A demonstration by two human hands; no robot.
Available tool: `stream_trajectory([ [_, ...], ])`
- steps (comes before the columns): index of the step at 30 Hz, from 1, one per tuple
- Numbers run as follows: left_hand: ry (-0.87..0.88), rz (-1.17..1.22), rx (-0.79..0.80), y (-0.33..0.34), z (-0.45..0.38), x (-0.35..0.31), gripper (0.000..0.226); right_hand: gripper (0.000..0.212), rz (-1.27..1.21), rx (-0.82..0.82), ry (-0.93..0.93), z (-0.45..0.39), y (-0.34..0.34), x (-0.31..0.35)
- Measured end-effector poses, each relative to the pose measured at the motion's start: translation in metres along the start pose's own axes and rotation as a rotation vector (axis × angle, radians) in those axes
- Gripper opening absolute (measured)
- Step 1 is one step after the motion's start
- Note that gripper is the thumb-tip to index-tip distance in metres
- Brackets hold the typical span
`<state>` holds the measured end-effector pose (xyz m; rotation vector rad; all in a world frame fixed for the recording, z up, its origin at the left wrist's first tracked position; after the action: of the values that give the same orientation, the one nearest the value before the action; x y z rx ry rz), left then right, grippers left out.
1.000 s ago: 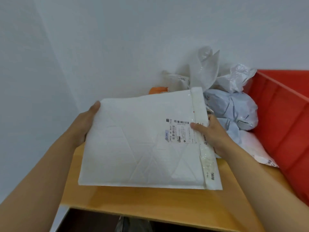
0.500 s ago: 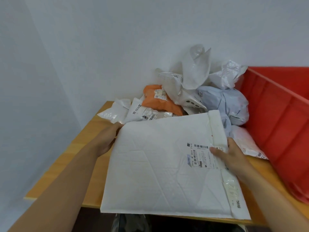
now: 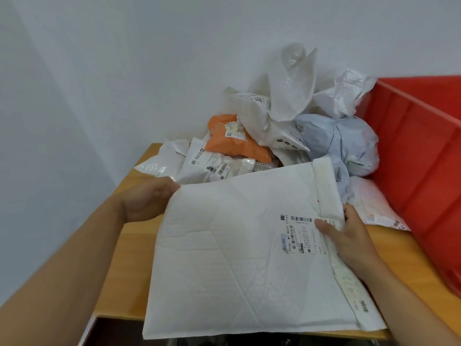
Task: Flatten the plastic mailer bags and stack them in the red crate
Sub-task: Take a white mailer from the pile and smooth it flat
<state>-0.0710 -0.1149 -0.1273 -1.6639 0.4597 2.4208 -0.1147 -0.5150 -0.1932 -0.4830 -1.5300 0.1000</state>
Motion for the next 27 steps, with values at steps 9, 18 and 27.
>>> stream_trajectory([
  [9,0.186,-0.358,-0.071,0.011,0.014,-0.026,0.084,0.029,-0.083,-0.065,-0.033,0.007,-0.012,0.007],
  [18,0.751,-0.781,-0.719,0.031,0.084,-0.118,0.033,0.029,-0.188,-0.161,-0.189,0.005,-0.018,0.076],
  [27,1.136,-0.786,-1.07,0.002,0.216,-0.193,0.034,0.036,0.109,0.078,-0.357,-0.015,0.039,0.146],
])
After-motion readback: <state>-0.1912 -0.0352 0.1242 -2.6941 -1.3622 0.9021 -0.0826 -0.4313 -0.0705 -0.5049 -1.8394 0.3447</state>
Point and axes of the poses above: each hand's wrist, its own z-axis away from the middle knuckle, its own y-axis out of the palm, x = y × z, the point moved 7 cm from there along -z, towards the middle knuckle, and after that the axes turned 10 degrees about z, right-handed, at the moved point
